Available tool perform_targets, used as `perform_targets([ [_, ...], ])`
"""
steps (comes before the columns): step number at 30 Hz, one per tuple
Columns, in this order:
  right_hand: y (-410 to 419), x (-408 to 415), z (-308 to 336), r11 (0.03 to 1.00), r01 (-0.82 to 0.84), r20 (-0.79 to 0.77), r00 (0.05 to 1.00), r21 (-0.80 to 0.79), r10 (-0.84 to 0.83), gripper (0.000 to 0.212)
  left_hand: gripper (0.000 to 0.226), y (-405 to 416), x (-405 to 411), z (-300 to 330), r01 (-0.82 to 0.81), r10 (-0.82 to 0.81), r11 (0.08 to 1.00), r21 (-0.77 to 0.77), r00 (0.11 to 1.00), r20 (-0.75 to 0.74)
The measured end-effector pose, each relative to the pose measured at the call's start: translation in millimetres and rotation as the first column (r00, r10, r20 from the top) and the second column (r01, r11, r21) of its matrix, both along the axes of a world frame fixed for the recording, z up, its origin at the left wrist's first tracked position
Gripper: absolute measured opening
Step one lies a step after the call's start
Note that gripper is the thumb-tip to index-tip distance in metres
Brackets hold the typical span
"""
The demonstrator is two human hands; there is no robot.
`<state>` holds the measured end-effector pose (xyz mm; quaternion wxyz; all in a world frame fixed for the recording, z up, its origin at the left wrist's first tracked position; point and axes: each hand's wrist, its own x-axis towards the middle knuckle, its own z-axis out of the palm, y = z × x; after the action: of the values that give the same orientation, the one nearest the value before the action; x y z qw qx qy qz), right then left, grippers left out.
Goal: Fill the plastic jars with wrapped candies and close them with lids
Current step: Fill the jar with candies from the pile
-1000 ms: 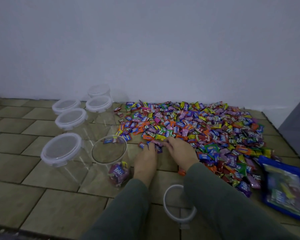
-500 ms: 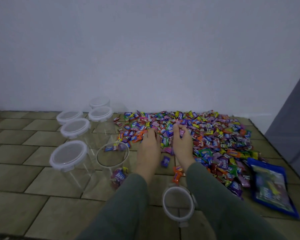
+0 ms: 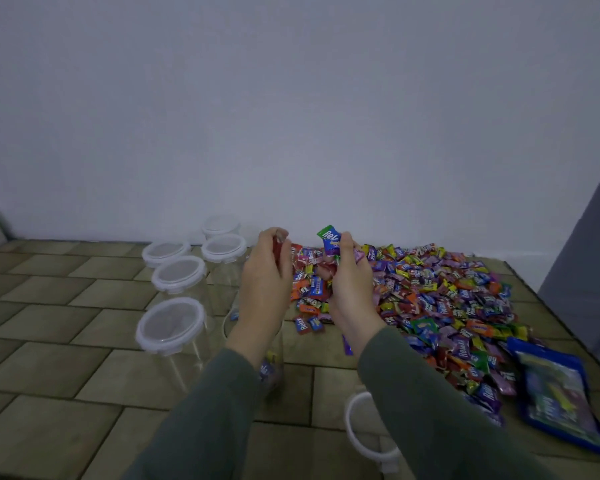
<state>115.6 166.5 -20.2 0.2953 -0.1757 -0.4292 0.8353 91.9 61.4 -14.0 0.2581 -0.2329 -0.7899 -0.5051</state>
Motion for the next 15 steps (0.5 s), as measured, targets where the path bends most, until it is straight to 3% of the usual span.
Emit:
perform_targets([
  [8,-50,-17,3,0.989,-0.084,-0.029,0.996,-0.126,0.081,0.028,0.009,-50,-14,-9,0.066,-0.066,0.993,0.102,0.998,-0.001],
  [15,-72,-32,-17,0.97,0.076,0.063,0.996,-0.23,-0.063,0.022,0.01,-65,-22,-31,0.132,-0.14,0.979,0.157,0.989,0.044],
])
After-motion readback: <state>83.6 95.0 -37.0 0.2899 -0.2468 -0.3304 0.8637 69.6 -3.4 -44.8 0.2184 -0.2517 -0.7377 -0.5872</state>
